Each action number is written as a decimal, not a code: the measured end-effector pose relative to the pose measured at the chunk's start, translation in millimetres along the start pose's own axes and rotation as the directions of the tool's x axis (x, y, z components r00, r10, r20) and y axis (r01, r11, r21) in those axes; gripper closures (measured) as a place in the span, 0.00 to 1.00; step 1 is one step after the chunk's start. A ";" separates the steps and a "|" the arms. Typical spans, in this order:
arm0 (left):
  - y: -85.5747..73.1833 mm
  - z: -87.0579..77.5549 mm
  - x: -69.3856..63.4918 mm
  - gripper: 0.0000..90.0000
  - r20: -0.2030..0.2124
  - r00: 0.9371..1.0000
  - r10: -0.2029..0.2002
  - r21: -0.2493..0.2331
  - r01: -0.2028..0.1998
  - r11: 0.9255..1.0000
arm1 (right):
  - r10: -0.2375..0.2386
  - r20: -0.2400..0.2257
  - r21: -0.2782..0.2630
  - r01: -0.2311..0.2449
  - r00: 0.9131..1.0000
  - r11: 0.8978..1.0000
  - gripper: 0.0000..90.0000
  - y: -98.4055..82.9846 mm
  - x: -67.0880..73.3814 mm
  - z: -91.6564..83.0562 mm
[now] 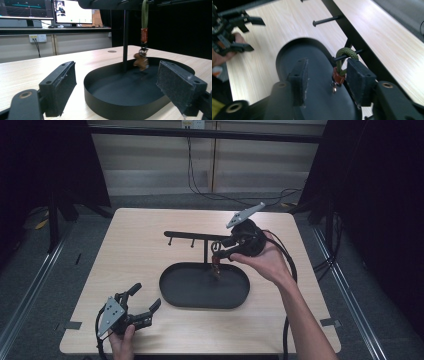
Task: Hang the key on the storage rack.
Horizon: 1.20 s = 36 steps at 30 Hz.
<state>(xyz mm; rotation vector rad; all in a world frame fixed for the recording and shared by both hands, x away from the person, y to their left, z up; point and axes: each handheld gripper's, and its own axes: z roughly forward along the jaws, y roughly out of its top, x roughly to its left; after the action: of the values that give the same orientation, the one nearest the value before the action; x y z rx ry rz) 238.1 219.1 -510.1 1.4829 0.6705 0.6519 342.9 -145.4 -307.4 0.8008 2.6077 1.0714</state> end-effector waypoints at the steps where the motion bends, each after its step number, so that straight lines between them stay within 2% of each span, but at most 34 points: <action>1: 0.0 0.1 0.0 0.17 0.000 1.000 0.000 -0.001 0.000 1.000 | 0.004 0.005 -0.022 -0.004 1.000 1.000 0.57 -3.3 1.5 -0.8; 5: 0.0 0.0 -0.1 0.17 0.000 1.000 -0.001 0.001 0.001 1.000 | 0.030 0.013 -0.079 -0.029 0.999 0.996 0.54 -14.8 6.9 -2.7; 9: 0.0 0.0 0.0 0.17 0.000 1.000 -0.001 0.001 0.001 1.000 | 0.015 0.007 -0.129 -0.014 1.000 0.992 0.55 -24.6 15.5 -1.5; 13: 0.1 -0.1 0.2 0.17 0.001 1.000 0.003 0.001 -0.003 1.000 | 0.012 0.021 -0.154 -0.009 1.000 0.988 0.52 -31.3 21.9 0.6; 16: 0.1 -0.1 0.2 0.17 0.001 1.000 0.004 0.001 -0.004 1.000 | 0.036 0.028 -0.214 -0.029 0.999 0.976 0.50 -42.6 25.9 2.1; 21: 0.0 -0.1 0.1 0.17 0.002 1.000 0.001 0.001 -0.001 1.000 | 0.063 0.033 -0.257 -0.053 0.997 0.965 0.47 -54.2 28.3 5.3; 22: 0.0 0.1 -0.1 0.17 0.001 1.000 -0.001 -0.001 0.001 1.000 | 0.087 0.014 -0.292 -0.079 0.996 0.953 0.44 -61.2 29.5 7.2; 23: 0.0 0.0 0.0 0.17 0.000 1.000 -0.001 0.000 0.001 1.000 | 0.098 0.016 -0.309 -0.088 0.995 0.947 0.43 -65.6 30.8 7.8; 24: 0.0 0.0 -0.1 0.17 0.001 1.000 -0.001 0.000 0.001 1.000 | 0.098 0.016 -0.309 -0.088 0.995 0.947 0.43 -65.6 30.8 7.8; 27: 0.0 0.0 -0.1 0.17 0.001 1.000 -0.001 0.000 0.001 1.000 | 0.122 0.019 -0.339 -0.108 0.992 0.934 0.38 -76.3 32.5 10.2; 28: 0.0 -0.1 -0.1 0.17 0.000 1.000 -0.001 0.001 0.001 1.000 | 0.150 0.013 -0.359 -0.135 0.989 0.923 0.36 -87.1 32.8 13.4; 29: 0.0 -0.1 -0.1 0.17 0.001 1.000 -0.001 0.001 0.001 1.000 | 0.150 0.013 -0.359 -0.135 0.989 0.923 0.36 -87.1 32.8 13.4; 32: -0.1 0.0 0.0 0.17 0.000 1.000 0.000 0.000 0.000 1.000 | 0.174 0.017 -0.375 -0.155 0.985 0.914 0.30 -100.9 34.1 19.1; 33: 0.0 -0.2 0.1 0.17 0.001 1.000 0.003 0.003 -0.003 1.000 | 0.195 0.006 -0.387 -0.178 0.981 0.905 0.30 -110.5 34.9 22.8; 34: 0.0 -0.2 0.1 0.17 0.001 1.000 0.003 0.003 -0.003 1.000 | 0.195 0.006 -0.387 -0.178 0.981 0.905 0.30 -110.5 34.9 22.8; 35: 0.0 -0.3 0.2 0.17 0.001 1.000 0.003 0.003 -0.003 1.000 | 0.205 0.002 -0.422 -0.185 0.979 0.887 0.29 -122.3 38.1 24.6; 36: 0.0 -0.3 0.2 0.17 0.001 1.000 0.003 0.003 -0.003 1.000 | 0.205 0.002 -0.422 -0.185 0.979 0.887 0.29 -122.3 38.1 24.6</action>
<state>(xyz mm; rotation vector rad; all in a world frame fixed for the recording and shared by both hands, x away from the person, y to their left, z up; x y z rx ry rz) 238.0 219.4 -510.0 1.4874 0.6691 0.6527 271.3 -181.7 -410.2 0.9757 2.1649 1.5774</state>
